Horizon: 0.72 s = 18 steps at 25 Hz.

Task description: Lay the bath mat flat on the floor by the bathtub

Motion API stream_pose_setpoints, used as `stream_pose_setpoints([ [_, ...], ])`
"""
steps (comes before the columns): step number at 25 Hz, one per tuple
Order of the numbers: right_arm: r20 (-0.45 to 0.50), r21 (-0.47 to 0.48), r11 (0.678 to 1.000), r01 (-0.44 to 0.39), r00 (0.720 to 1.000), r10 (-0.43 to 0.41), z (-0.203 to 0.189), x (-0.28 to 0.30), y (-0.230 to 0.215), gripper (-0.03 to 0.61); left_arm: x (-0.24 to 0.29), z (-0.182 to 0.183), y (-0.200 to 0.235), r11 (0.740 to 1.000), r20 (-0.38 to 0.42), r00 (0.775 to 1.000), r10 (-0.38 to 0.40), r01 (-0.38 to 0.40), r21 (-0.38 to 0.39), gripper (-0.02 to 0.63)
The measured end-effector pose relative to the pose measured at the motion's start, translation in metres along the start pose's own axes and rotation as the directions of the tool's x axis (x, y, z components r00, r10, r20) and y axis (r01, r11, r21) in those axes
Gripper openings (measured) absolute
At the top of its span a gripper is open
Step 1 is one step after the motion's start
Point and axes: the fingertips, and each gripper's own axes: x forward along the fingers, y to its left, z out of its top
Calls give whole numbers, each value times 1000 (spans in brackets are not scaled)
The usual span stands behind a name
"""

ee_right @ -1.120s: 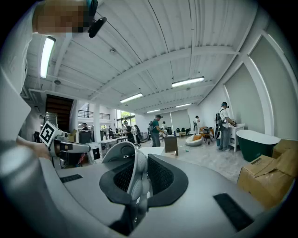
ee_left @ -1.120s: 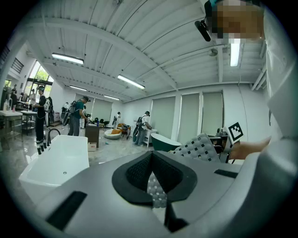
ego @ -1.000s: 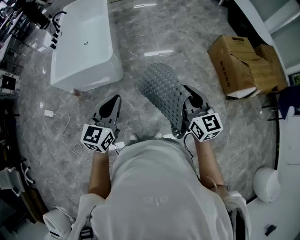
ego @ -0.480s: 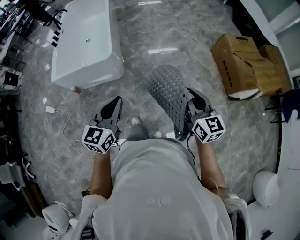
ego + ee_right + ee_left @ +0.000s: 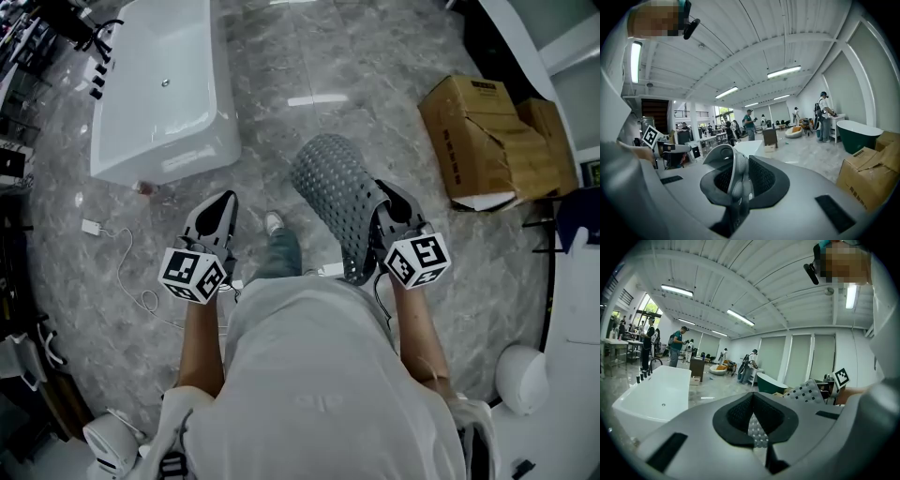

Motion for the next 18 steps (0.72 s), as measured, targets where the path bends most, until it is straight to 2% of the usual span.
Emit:
stream_pose_setpoints([
  [6, -44, -19, 1000, -3, 999, 3, 14, 81, -26, 46, 55, 11, 60, 999, -36, 999, -22, 21, -25, 15],
  [10, -65, -22, 1000, 2, 998, -3, 26, 145, -38, 46, 84, 14, 114, 999, -49, 999, -10, 7, -54, 15],
  [18, -99, -57, 998, -11, 995, 6, 50, 264, -39, 46, 111, 30, 213, 996, -37, 999, 23, -26, -80, 15],
])
